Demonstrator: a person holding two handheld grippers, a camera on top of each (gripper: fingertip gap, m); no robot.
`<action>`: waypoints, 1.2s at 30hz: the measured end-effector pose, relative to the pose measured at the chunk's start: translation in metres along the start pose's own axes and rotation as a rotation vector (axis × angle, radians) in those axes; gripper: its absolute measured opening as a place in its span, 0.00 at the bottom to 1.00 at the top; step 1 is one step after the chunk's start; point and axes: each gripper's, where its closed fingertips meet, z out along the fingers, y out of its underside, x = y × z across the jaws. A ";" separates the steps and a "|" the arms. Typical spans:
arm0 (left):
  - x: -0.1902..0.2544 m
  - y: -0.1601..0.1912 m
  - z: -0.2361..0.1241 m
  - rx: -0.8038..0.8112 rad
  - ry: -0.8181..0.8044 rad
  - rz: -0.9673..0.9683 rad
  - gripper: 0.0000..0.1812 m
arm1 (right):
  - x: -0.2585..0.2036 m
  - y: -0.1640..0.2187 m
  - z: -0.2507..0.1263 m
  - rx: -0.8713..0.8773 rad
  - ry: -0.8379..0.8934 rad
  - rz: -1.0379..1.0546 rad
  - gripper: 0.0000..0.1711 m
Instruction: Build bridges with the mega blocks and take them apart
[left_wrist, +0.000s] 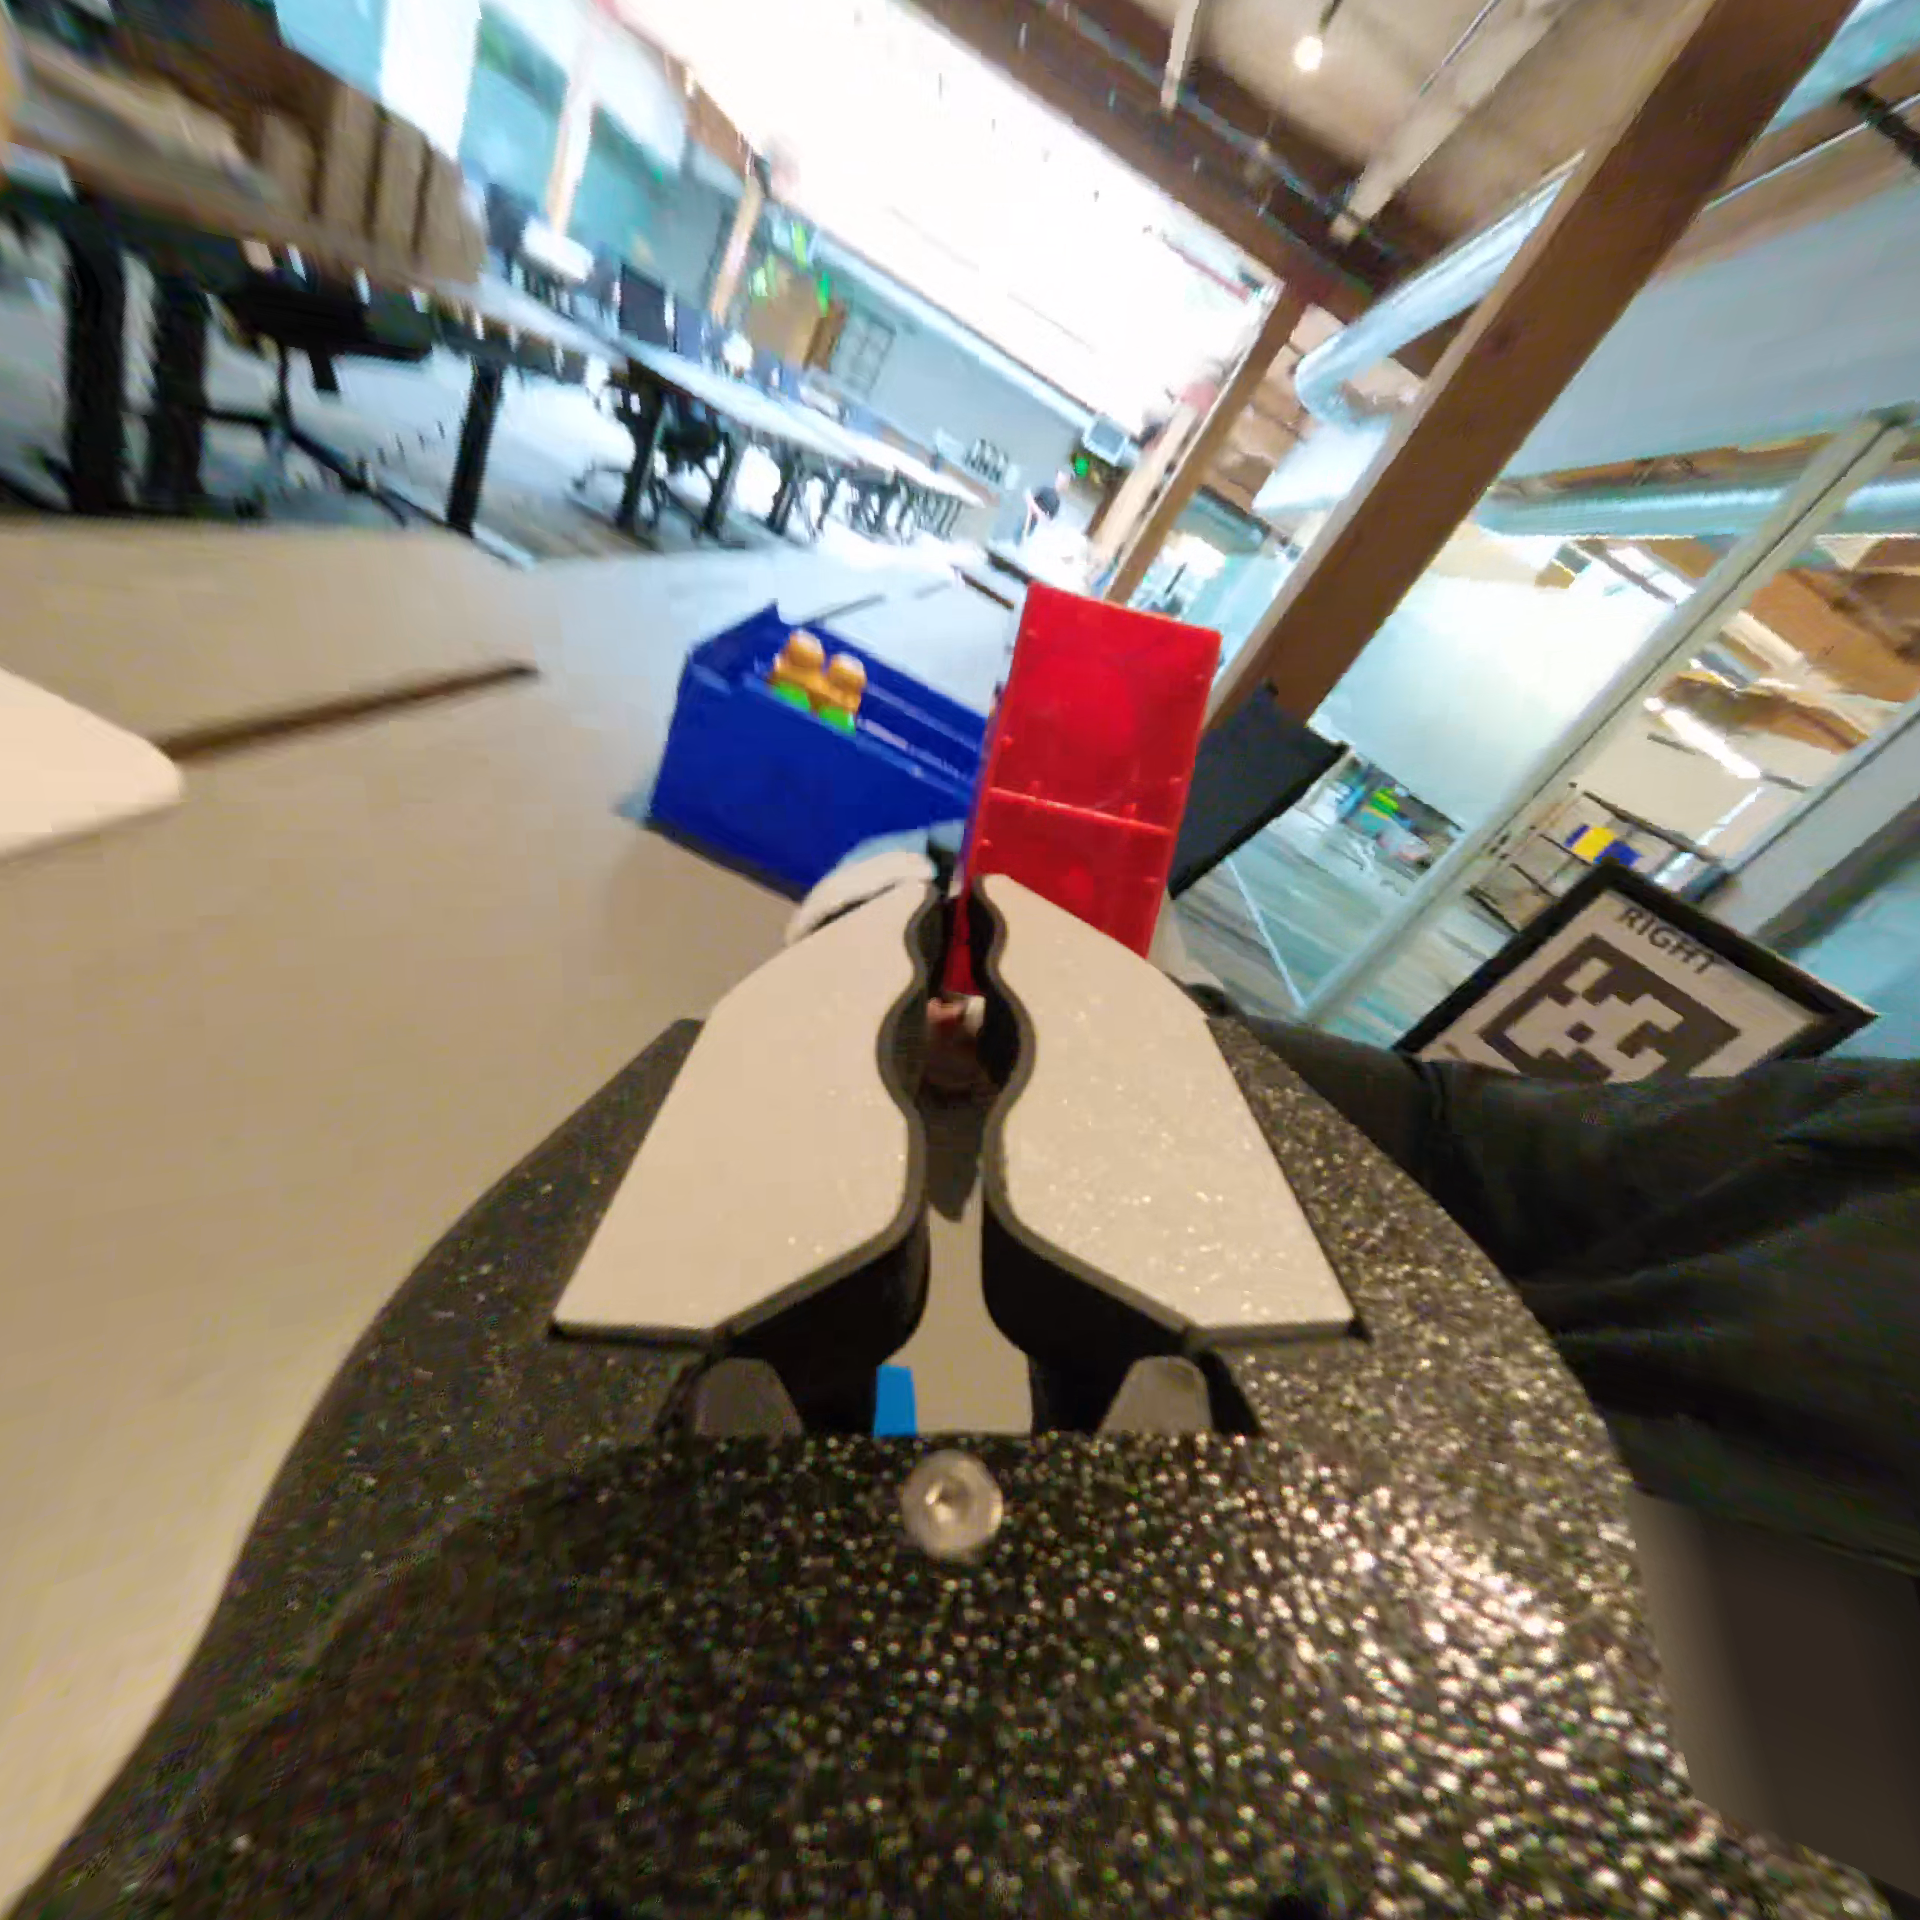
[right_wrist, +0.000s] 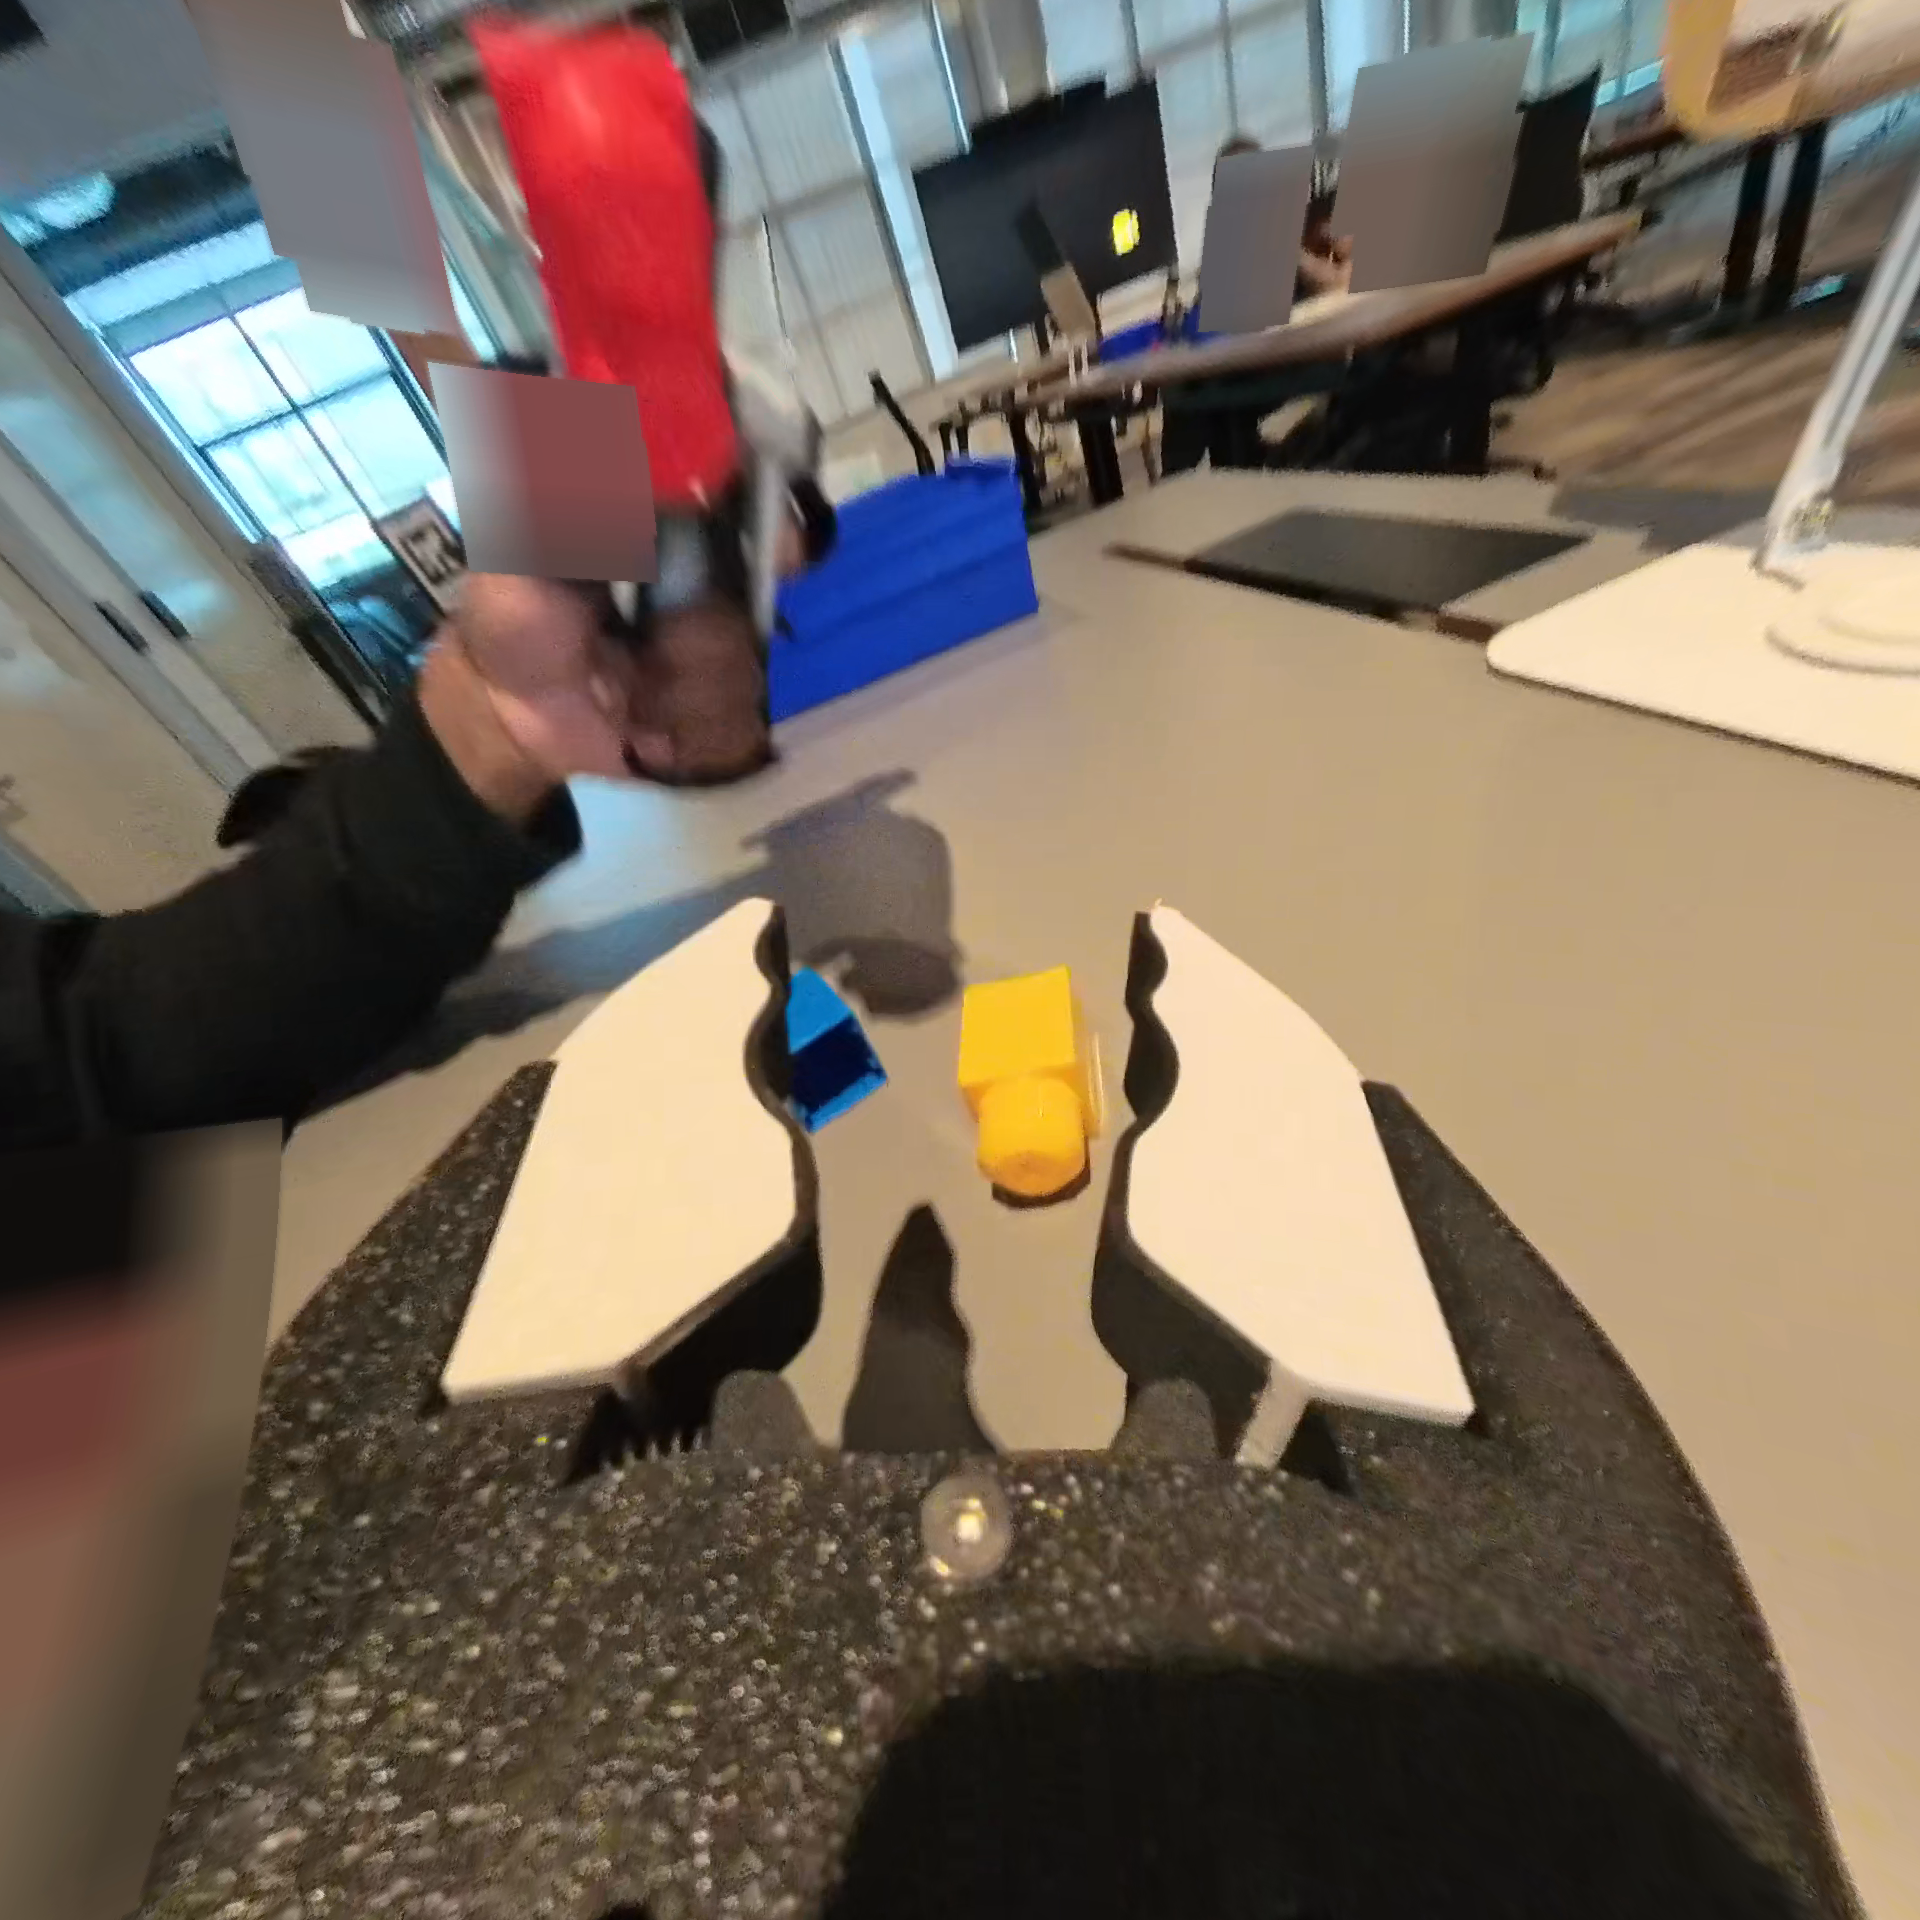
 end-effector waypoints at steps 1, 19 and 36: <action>-0.004 0.014 0.014 -0.019 0.005 -0.040 0.02 | -0.002 -0.005 -0.002 0.034 -0.014 -0.003 0.37; 0.004 0.086 0.067 -0.234 0.025 -0.055 0.02 | -0.054 -0.021 0.007 0.112 -0.199 -0.097 0.22; -0.039 0.136 -0.025 -0.808 -0.242 0.159 0.26 | 0.024 0.038 -0.061 -0.805 0.457 -0.486 0.21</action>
